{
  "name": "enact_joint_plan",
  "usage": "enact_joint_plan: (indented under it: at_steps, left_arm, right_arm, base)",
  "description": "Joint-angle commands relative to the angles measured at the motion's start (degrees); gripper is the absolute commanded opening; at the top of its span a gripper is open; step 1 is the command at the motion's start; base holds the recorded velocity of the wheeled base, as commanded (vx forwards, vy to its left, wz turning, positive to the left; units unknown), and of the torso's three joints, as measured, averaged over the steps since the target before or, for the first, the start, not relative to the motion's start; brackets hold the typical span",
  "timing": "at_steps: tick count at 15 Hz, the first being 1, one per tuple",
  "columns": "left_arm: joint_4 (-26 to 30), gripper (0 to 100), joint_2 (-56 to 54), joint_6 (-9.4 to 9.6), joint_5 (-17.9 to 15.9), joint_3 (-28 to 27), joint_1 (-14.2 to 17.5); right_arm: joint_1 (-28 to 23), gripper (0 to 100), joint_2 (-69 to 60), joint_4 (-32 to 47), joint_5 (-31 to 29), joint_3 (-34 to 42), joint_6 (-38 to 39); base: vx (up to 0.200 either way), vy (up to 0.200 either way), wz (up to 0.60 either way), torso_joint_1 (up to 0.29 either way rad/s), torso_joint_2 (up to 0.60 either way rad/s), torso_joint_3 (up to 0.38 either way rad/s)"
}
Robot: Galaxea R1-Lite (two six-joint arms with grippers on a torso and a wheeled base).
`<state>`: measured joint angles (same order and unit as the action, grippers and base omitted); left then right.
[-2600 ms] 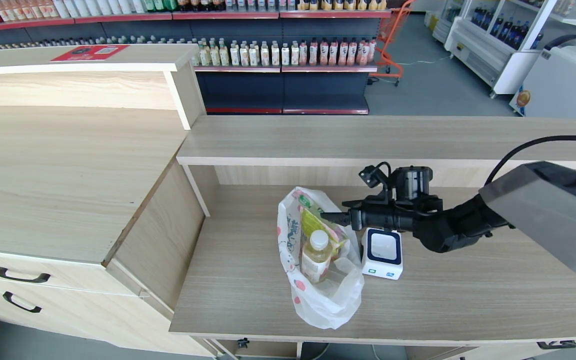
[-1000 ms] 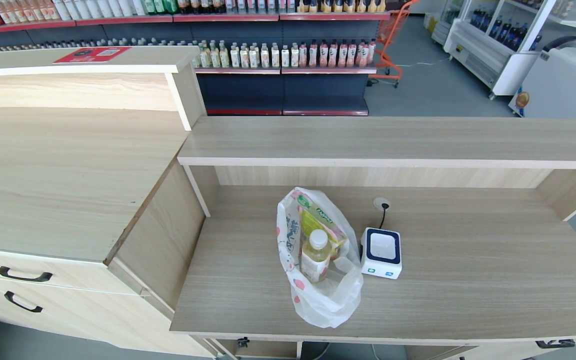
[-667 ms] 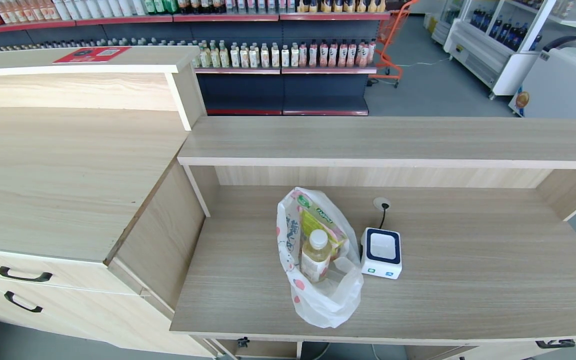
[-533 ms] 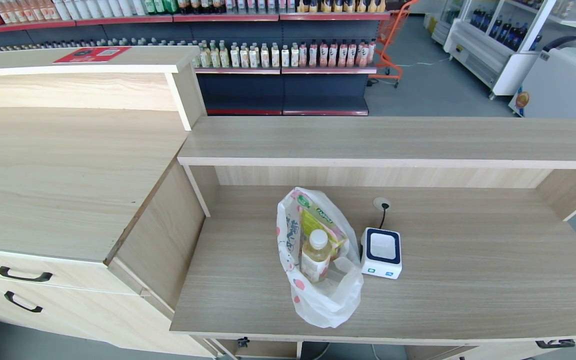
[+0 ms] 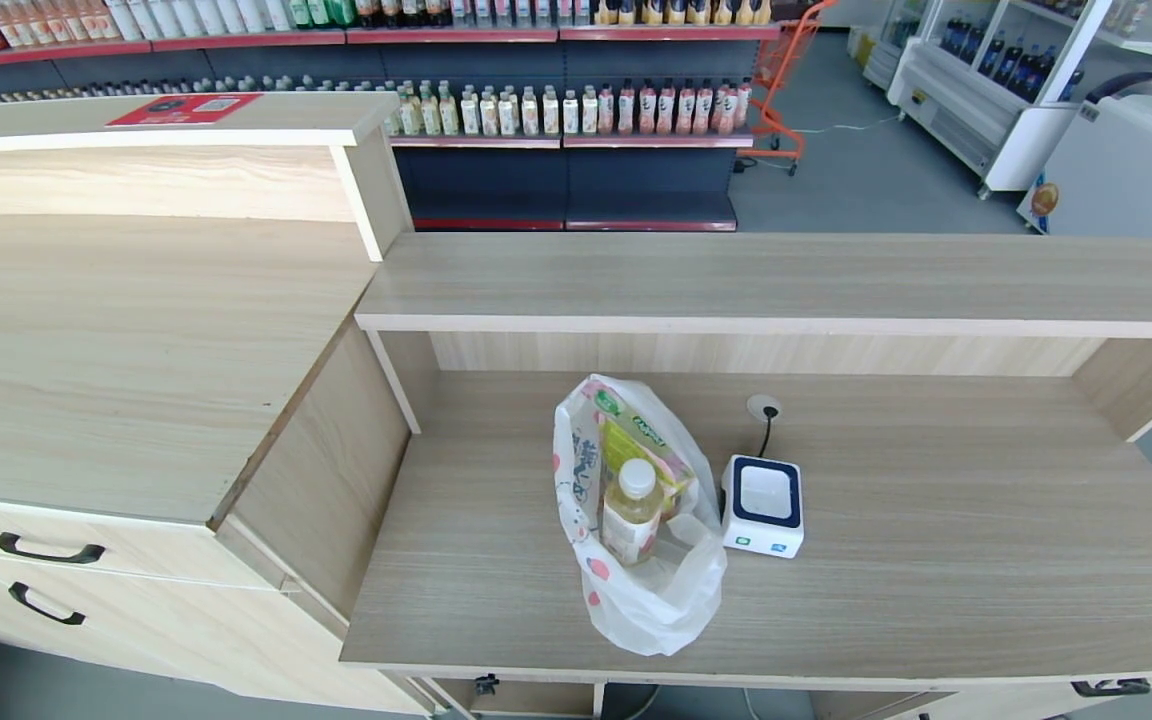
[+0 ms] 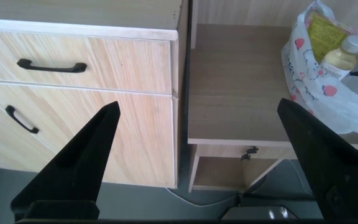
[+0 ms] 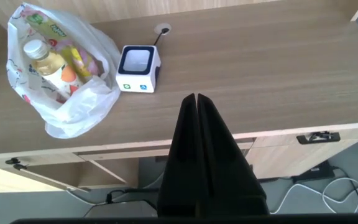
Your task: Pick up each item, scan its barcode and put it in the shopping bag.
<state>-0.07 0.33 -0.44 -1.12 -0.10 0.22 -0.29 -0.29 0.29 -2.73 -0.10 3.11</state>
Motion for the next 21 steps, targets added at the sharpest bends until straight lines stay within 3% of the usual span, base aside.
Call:
enact_joint_plan:
  at_steps: [1, 9, 12, 21]
  left_arm:
    - [-0.01, 100, 0.02, 0.0, -0.02, 0.01, 0.04]
    - [-0.01, 100, -0.24, -0.18, -0.02, 0.01, 0.13]
    - [-0.01, 100, -0.24, -0.18, -0.02, 0.01, 0.13]
    - [-0.01, 100, -0.24, 0.0, 0.07, 0.01, 0.13]
  right_arm:
    - [0.03, 0, 0.29, 0.06, 0.01, 0.01, -0.03]
    - [0.03, 0, 0.29, 0.06, 0.01, 0.01, 0.14]
    - [0.03, 0, 0.29, 0.06, 0.01, 0.01, 0.14]
    - [0.03, 0, 0.29, 0.06, 0.01, 0.01, 0.14]
  base:
    - [0.0, -0.2, 0.0, 0.002, 0.0, 0.002]
    - [0.0, -0.2, 0.0, 0.005, 0.0, 0.001]
    - [0.0, 0.0, 0.0, 0.0, 0.0, 0.0]
    - [0.0, -0.2, 0.0, 0.003, 0.0, 0.003]
